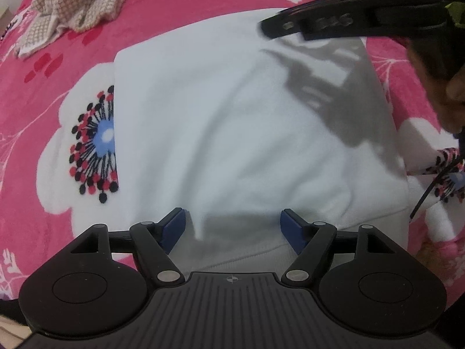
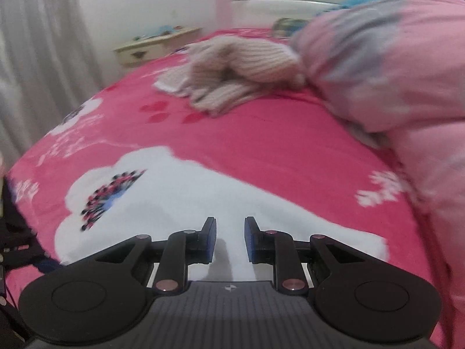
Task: Fold clothes
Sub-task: 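Move both open grippers back to the white shirt's folded end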
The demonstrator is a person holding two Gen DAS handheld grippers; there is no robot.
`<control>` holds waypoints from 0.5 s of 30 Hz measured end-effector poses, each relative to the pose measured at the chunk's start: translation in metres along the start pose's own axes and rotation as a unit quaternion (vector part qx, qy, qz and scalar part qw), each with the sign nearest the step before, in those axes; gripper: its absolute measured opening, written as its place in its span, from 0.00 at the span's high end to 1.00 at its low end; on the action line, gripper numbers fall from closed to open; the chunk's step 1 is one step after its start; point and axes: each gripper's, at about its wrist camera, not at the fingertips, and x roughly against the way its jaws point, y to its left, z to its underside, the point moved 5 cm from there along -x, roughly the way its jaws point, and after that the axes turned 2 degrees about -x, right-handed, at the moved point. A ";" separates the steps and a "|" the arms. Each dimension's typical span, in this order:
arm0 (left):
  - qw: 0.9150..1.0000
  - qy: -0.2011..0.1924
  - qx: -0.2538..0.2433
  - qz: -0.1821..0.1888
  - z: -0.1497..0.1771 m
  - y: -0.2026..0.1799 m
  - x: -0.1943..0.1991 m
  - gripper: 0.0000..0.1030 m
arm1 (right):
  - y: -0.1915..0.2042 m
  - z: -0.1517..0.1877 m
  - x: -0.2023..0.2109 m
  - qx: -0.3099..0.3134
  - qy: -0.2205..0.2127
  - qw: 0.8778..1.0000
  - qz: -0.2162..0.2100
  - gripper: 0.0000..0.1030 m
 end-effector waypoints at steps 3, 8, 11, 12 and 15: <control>1.000 -0.001 -0.002 -0.007 0.000 -0.002 0.001 0.29 | -0.003 0.005 -0.011 -0.002 0.007 1.000 0.002 0.80; 1.000 -0.002 -0.011 -0.018 -0.001 -0.006 0.002 0.29 | -0.007 0.014 -0.028 -0.004 0.017 1.000 0.004 0.80; 1.000 0.000 -0.011 -0.021 -0.002 -0.007 0.001 0.29 | -0.005 0.016 -0.027 -0.002 0.014 1.000 0.005 0.80; 1.000 0.000 -0.011 -0.022 -0.002 -0.008 0.001 0.29 | -0.005 0.016 -0.027 -0.003 0.014 1.000 0.005 0.80; 1.000 0.000 -0.012 -0.027 -0.002 -0.010 0.002 0.28 | -0.005 0.017 -0.026 -0.006 0.011 1.000 0.005 0.80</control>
